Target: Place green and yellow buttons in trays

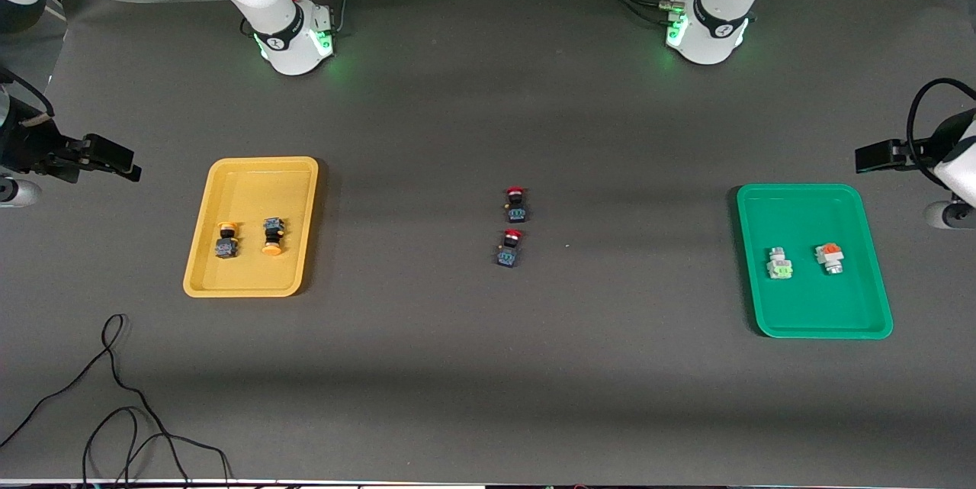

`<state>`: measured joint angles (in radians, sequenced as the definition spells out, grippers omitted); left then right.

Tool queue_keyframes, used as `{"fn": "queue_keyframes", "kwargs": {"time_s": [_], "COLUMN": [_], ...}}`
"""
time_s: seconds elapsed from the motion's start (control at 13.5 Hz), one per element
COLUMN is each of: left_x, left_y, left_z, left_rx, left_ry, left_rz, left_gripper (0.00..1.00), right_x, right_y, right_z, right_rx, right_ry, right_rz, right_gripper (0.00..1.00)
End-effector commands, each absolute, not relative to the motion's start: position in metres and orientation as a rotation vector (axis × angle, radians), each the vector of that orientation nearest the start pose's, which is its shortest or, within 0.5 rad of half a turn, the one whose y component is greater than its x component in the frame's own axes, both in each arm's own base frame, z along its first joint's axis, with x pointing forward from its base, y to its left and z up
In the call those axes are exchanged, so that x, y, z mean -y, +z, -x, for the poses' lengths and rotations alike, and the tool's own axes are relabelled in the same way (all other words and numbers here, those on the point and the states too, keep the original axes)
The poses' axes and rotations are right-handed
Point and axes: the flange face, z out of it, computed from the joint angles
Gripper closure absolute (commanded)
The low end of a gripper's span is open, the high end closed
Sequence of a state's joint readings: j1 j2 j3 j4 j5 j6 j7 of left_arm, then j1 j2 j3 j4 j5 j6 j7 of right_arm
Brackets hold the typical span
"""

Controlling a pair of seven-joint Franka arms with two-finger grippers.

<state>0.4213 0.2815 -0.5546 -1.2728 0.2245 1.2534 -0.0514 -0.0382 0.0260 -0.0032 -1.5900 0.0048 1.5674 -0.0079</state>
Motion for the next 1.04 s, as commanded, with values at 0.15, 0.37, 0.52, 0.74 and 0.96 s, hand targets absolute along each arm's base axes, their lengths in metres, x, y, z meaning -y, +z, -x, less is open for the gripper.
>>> {"fn": "queue_keyframes", "kwargs": {"time_s": [0.15, 0.37, 0.52, 0.74, 0.96], "left_x": [0.012, 0.025, 0.034, 0.043, 0.063], "left_y": [0.604, 0.607, 0.608, 0.604, 0.588], "left_z": [-0.592, -0.588, -0.582, -0.562, -0.542], "left_rx": [-0.122, -0.092, -0.095, -0.113, -0.142], "left_ry": [0.392, 0.390, 0.375, 0.257, 0.071], "left_rz": [3.013, 2.988, 2.991, 3.033, 3.076], "left_gripper": [0.00, 0.00, 0.00, 0.00, 0.00], "right_x": [0.024, 0.024, 0.024, 0.024, 0.024], "right_y": [0.609, 0.608, 0.608, 0.608, 0.608], "right_z": [-0.563, -0.563, -0.563, -0.563, -0.563], "right_rx": [-0.080, -0.065, -0.060, -0.060, -0.060], "right_ry": [0.053, 0.058, 0.058, 0.058, 0.058], "right_rz": [3.143, 3.143, 3.143, 3.143, 3.143], "right_gripper": [0.00, 0.00, 0.00, 0.00, 0.00]}}
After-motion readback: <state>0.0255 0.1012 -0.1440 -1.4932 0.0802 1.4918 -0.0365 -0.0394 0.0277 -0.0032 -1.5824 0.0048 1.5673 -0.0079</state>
